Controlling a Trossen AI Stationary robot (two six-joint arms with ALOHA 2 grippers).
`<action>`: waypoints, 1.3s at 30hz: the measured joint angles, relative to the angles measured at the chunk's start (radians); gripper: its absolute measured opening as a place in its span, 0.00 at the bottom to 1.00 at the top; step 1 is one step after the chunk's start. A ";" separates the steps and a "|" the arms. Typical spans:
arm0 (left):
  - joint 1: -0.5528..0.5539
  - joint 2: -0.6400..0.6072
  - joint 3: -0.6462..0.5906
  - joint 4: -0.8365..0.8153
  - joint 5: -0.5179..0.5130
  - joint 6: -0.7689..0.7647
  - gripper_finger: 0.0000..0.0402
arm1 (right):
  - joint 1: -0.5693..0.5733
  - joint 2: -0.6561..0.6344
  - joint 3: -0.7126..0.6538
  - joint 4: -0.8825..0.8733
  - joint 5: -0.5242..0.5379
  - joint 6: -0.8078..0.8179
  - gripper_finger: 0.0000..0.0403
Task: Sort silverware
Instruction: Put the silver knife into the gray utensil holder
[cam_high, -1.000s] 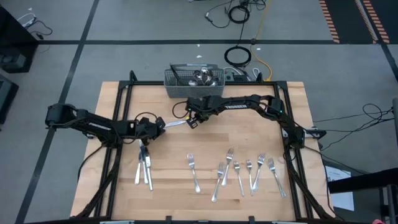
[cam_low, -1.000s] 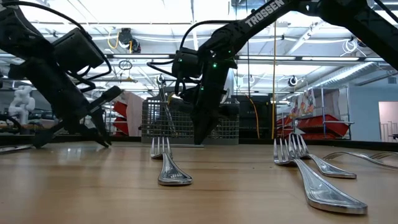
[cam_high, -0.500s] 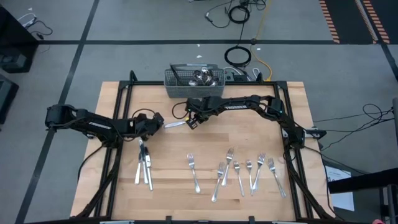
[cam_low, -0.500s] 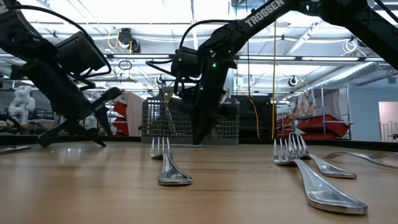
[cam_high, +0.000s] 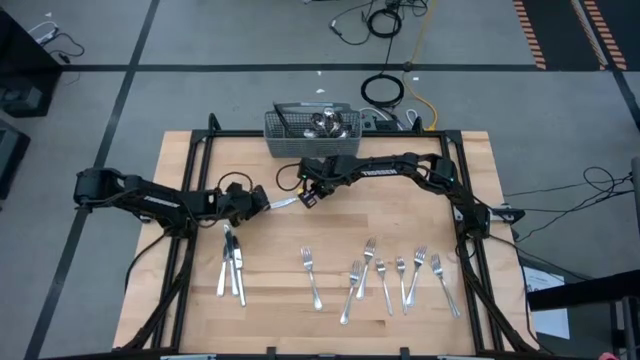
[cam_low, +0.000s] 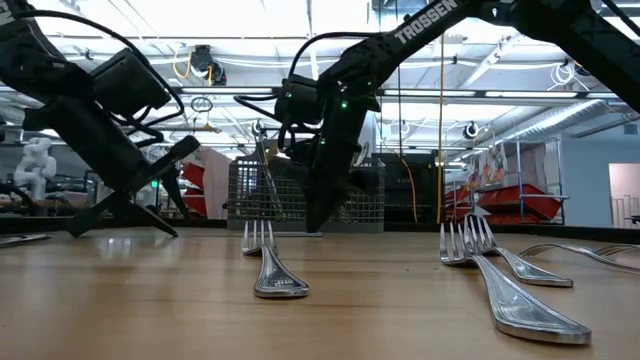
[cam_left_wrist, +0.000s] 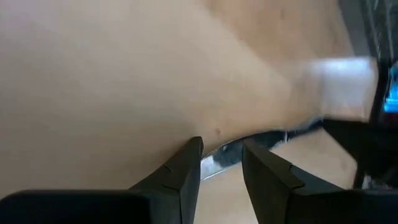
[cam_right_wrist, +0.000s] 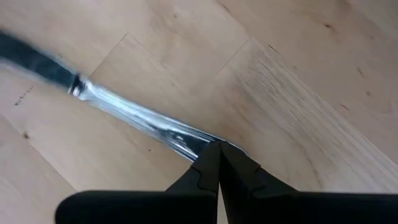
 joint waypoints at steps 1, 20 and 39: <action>-0.003 0.000 -0.001 0.005 0.016 -0.001 0.32 | 0.000 0.000 0.000 0.001 0.000 -0.001 0.00; -0.059 -0.002 0.001 0.016 0.296 0.072 0.32 | 0.000 0.000 0.000 0.001 -0.002 -0.030 0.00; -0.113 0.015 0.004 0.023 0.118 -0.159 0.32 | -0.005 0.001 0.000 0.034 -0.004 -0.029 0.00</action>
